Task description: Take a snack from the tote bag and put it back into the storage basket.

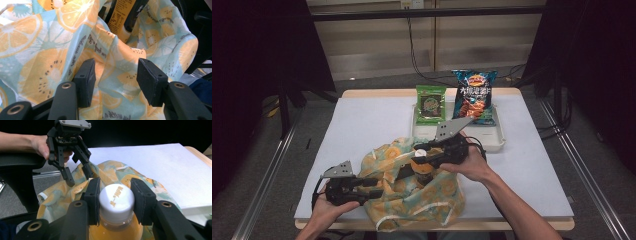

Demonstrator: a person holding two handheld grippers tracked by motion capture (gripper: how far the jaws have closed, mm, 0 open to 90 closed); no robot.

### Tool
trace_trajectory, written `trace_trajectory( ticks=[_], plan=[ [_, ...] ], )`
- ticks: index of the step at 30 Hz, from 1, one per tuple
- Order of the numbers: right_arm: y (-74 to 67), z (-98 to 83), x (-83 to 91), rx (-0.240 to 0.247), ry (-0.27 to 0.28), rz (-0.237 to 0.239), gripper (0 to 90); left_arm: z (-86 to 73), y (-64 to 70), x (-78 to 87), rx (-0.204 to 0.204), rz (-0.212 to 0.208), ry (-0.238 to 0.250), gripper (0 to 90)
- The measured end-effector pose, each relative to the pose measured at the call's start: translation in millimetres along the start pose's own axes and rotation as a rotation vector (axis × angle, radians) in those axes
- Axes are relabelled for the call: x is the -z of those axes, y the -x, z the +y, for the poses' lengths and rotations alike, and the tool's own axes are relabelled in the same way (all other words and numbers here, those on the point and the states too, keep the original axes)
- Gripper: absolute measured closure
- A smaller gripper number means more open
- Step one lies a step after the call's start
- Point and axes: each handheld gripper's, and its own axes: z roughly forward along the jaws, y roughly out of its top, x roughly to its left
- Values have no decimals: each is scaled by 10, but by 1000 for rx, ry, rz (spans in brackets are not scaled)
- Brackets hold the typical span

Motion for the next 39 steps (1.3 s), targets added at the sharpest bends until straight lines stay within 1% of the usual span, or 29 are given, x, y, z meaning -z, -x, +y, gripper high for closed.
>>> trace_trajectory(
  ticks=[3, 4, 5, 7, 9, 11, 12, 14, 17, 18, 19, 22, 23, 24, 26, 28, 30, 31, 33, 34, 35, 37, 38, 39],
  plan=[
    [10, -10, 23, -5, -6, -5, 609, -1, 3, -3, 1, -1, 0, 487],
    [18, -13, 36, -5, -10, -10, 608, -3, 12, -8, 12, -1, 5, 484],
    [26, -17, 48, -10, -11, -8, 608, -2, 7, -3, -1, -2, -1, 483],
    [40, -41, 65, -21, 0, -3, 601, -2, 14, 1, 0, -4, 3, 483],
    [35, -58, 70, -21, 4, 2, 579, -4, 15, -2, 0, -4, 3, 482],
    [25, -75, 71, -25, 16, -7, 546, -3, 16, -3, -1, -3, -2, 480],
    [24, -82, 68, -26, 18, -3, 537, -4, 18, -4, -2, -4, -3, 480],
    [13, -101, 67, -29, 18, -15, 507, -7, 23, -6, -4, -2, -4, 476],
    [-4, -137, 82, -34, 53, -9, 480, -12, 26, -14, -1, -7, -4, 473],
    [-7, -148, 83, -38, 56, -9, 470, -11, 25, -12, -2, -4, -4, 473],
    [-11, -161, 84, -38, 57, -16, 472, -11, 24, -11, -2, -4, -4, 472],
    [8, -210, 103, -48, 96, -14, 503, -10, 22, -9, -2, -2, -5, 472],
    [14, -218, 101, -50, 94, -24, 508, -9, 21, -10, -3, -3, -6, 471],
    [24, -230, 96, -49, 93, -19, 513, -10, 22, -11, -3, -3, -6, 471],
    [33, -248, 92, -54, 96, -24, 538, -12, 25, -11, -1, -2, -4, 469],
    [33, -260, 78, -54, 88, -30, 557, -16, 27, -13, -2, -3, -3, 468],
    [36, -260, 71, -58, 98, -25, 570, -20, 28, -10, 1, -2, -7, 464],
    [36, -257, 68, -58, 97, -31, 577, -21, 24, -8, -3, -1, -8, 465],
    [42, -261, 63, -61, 102, -23, 579, -23, 30, -9, 2, -1, -4, 464],
    [46, -262, 61, -64, 99, -28, 573, -22, 27, -4, -4, -1, -5, 464],
    [46, -260, 63, -75, 98, -28, 564, -22, 29, -3, -1, 1, -3, 465],
    [26, -249, 65, -77, 101, -44, 512, -22, 26, 1, -4, 4, -4, 465],
    [17, -242, 64, -84, 102, -57, 505, -22, 26, 3, -4, 5, -5, 465],
    [-1, -231, 61, -91, 109, -61, 513, -22, 23, 6, -6, 8, -8, 465]
  ],
)
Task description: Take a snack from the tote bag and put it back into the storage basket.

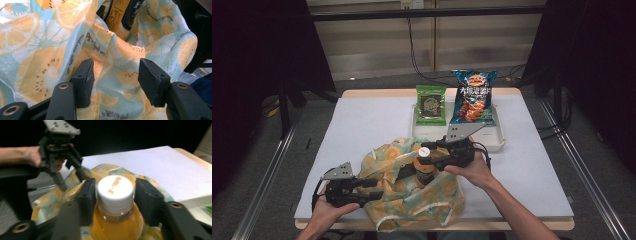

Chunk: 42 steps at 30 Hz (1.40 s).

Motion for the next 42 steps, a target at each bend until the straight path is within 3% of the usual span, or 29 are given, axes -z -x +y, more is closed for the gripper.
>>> trace_trajectory(
  ticks=[6, 10, 16, 28, 42],
  plan=[
    [-113, 25, -38, 7, 30, -84, 542, -2, 7, 5, 1, -4, 4, 464],
    [-134, 3, -24, -16, 43, -135, 546, -6, 11, 11, 8, -3, 10, 465],
    [-198, -66, -5, -18, 32, -159, 569, -4, -2, 17, 2, 0, 7, 465],
    [-171, -72, -36, -21, 33, -143, 588, -7, 2, 6, 2, 3, 7, 463],
    [-112, -29, 14, -34, 13, -110, 594, 2, 19, 33, -7, 12, 42, 357]
  ],
)
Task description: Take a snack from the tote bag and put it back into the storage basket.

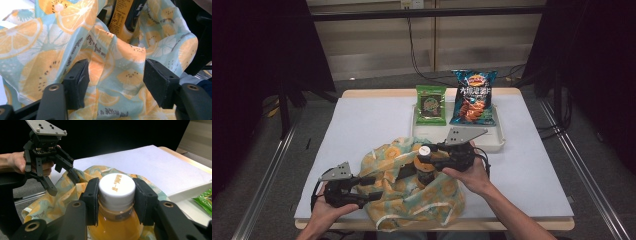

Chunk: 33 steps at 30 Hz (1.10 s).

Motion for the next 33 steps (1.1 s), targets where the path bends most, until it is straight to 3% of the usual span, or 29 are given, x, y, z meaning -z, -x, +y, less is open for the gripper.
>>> trace_trajectory(
  ticks=[6, 10, 16, 25, 33],
  plan=[
    [10, 36, 38, 2, 15, 2, 594, 25, 26, 41, -14, -4, 34, 270],
    [14, 82, 81, 0, 27, 2, 594, 46, 35, 96, -23, -12, 85, 230],
    [31, 166, 156, 2, 44, -1, 594, 55, 3, 174, -11, 18, 121, 188],
    [74, 347, 265, 13, 71, -9, 595, 21, -45, 209, 20, 91, 116, 111],
    [109, 508, 343, 10, 90, -16, 595, 6, -59, 198, 23, 99, 107, 119]
  ],
)
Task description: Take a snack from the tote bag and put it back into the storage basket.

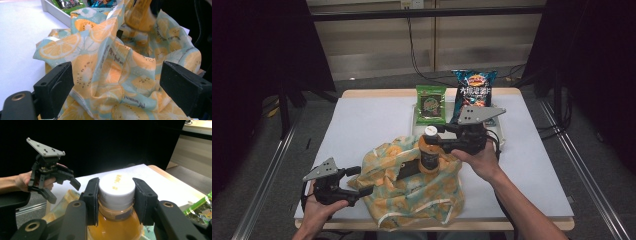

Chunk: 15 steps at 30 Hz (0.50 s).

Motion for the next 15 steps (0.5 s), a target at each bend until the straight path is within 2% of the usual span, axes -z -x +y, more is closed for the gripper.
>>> trace_trajectory(
  ticks=[6, 11, 15],
  plan=[
    [6, 159, 66, 13, 19, -4, 595, -2, 19, -31, -1, -9, -9, 122],
    [78, 281, 156, 1, 35, -18, 595, 1, 14, -18, -1, -1, -6, 126],
    [137, 352, 234, 9, 40, -43, 595, -2, 9, -21, -2, -3, -10, 128]
  ],
)
